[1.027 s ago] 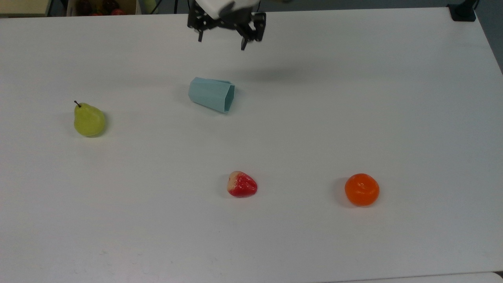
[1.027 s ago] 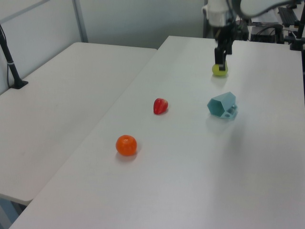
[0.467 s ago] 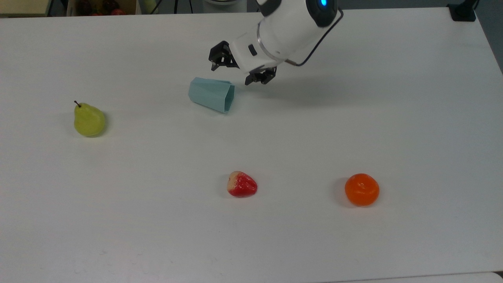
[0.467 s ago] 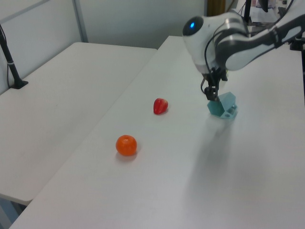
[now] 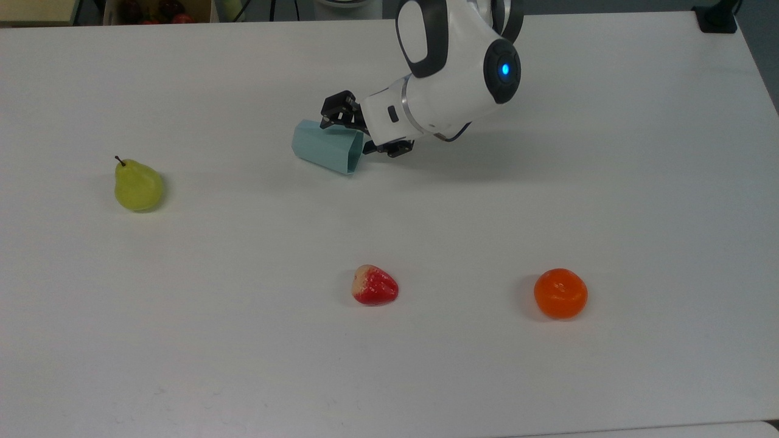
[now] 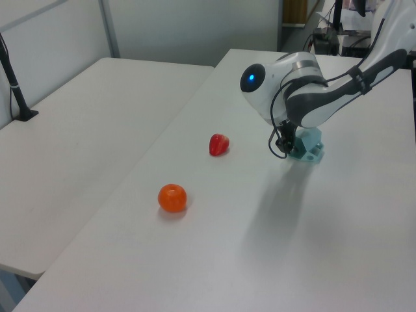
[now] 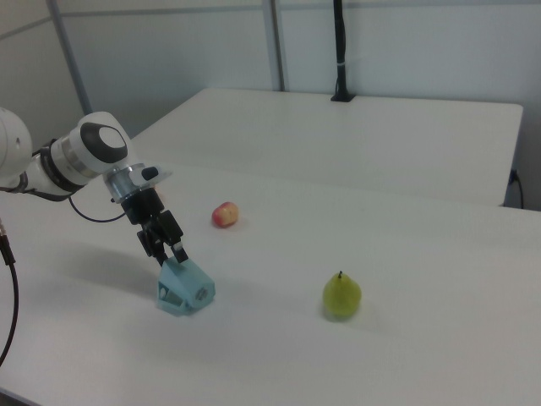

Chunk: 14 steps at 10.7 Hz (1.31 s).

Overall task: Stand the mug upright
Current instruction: 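Lower the gripper and grasp the mug near its rim, then lift and rotate the mug so its base points down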

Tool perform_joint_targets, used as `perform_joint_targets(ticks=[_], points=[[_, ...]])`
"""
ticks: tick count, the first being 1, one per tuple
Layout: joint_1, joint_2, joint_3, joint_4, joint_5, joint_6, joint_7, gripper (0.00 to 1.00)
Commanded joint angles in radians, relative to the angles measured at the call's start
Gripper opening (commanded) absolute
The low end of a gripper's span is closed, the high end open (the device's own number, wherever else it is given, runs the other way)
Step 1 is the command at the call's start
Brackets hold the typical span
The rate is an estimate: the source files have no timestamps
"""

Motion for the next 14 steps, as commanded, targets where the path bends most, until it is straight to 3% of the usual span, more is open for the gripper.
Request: perform_joint_targets(ticks=[1, 2, 7, 10, 14], points=[[-0.017, -0.001, -0.004, 0.007, -0.013, -0.014, 0.012, 0.57], [-0.019, -0.001, -0.004, 0.005, -0.012, -0.045, 0.004, 0.43], [-0.034, -0.018, -0.009, 0.015, -0.009, -0.163, -0.172, 0.24], [-0.041, -0.041, -0.01, 0.019, 0.001, -0.226, -0.307, 0.01], [-0.042, -0.083, -0.012, 0.019, 0.007, -0.228, -0.393, 0.0]])
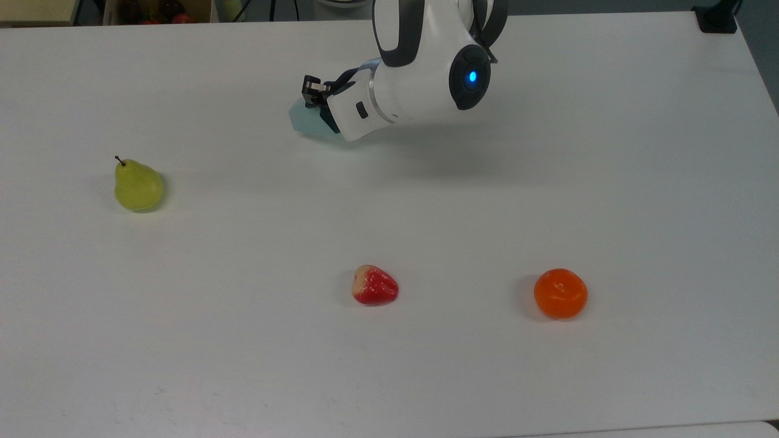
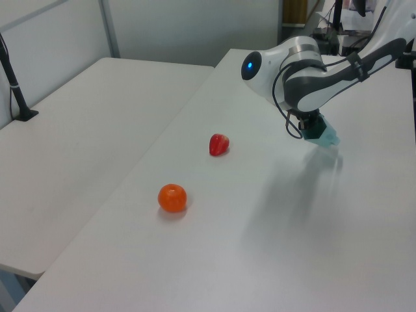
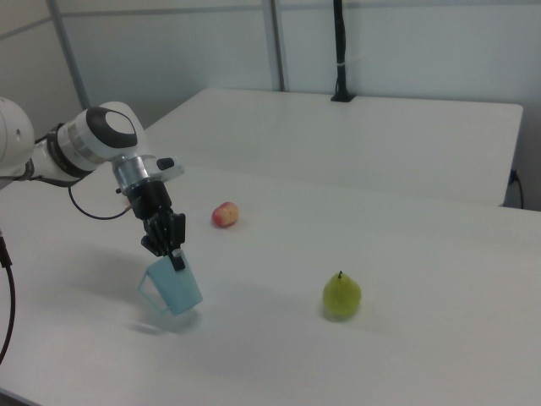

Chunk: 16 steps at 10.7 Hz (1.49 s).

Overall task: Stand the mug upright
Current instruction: 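Lift and rotate the mug so its base points down, then lower the mug onto its base on the table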

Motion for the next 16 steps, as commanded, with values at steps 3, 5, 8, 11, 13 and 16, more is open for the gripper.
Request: perform_joint_targets(ticks=[3, 5, 8, 11, 13, 16], points=[[-0.025, -0.121, -0.001, 0.0, 0.216, 0.124, -0.182, 0.0], [-0.027, -0.122, 0.002, -0.042, 0.296, 0.311, -0.244, 0.0], [-0.053, -0.119, 0.002, -0.096, 0.446, 0.48, -0.654, 0.0], [-0.071, -0.105, 0.0, -0.096, 0.519, 0.496, -0.762, 0.13], [-0.074, -0.107, -0.004, -0.092, 0.522, 0.479, -0.74, 0.89], [-0.094, -0.131, -0.004, -0.087, 0.522, 0.462, -0.7, 1.0]])
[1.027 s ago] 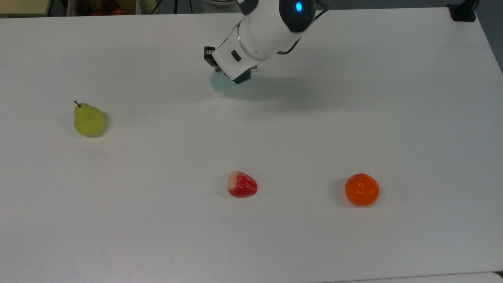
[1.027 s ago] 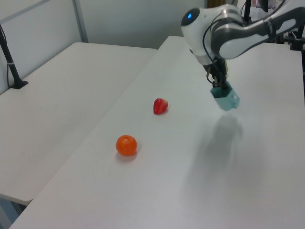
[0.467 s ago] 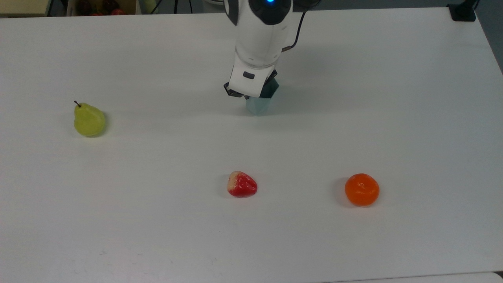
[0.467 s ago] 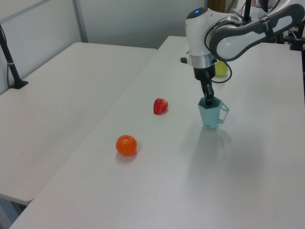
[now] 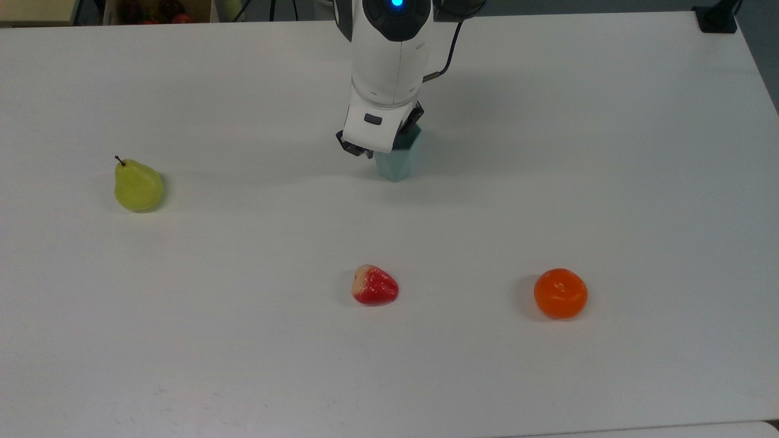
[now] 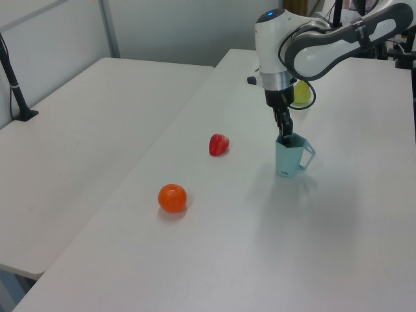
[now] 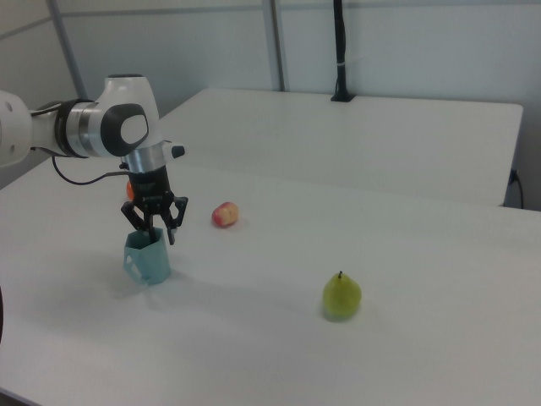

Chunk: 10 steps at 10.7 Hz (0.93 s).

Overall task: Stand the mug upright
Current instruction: 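Lower the mug onto its base on the table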

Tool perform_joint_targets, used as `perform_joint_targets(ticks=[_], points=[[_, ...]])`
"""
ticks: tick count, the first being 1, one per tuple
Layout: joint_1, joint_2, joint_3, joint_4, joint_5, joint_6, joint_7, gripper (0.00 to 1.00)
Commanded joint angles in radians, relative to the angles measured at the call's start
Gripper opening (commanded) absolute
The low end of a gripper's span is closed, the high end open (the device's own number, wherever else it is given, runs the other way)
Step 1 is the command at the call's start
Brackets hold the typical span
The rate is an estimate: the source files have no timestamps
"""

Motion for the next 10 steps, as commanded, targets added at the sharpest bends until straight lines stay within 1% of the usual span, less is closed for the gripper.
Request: perform_joint_targets(ticks=[1, 2, 3, 5, 6, 8, 9, 10], points=[[-0.019, -0.05, -0.005, -0.003, 0.022, -0.045, 0.015, 1.0], [-0.021, -0.079, -0.006, 0.005, 0.022, -0.079, 0.023, 1.0], [-0.026, -0.124, -0.011, 0.008, 0.021, -0.111, 0.089, 1.0], [-0.035, -0.211, -0.014, 0.011, 0.004, -0.14, 0.308, 1.0], [-0.053, -0.251, -0.014, 0.011, 0.001, -0.171, 0.37, 1.0], [-0.094, -0.34, -0.012, 0.011, 0.002, -0.215, 0.383, 1.0], [-0.119, -0.371, -0.012, 0.011, 0.002, -0.243, 0.383, 1.0], [-0.127, -0.376, -0.012, 0.011, 0.002, -0.254, 0.383, 1.0]])
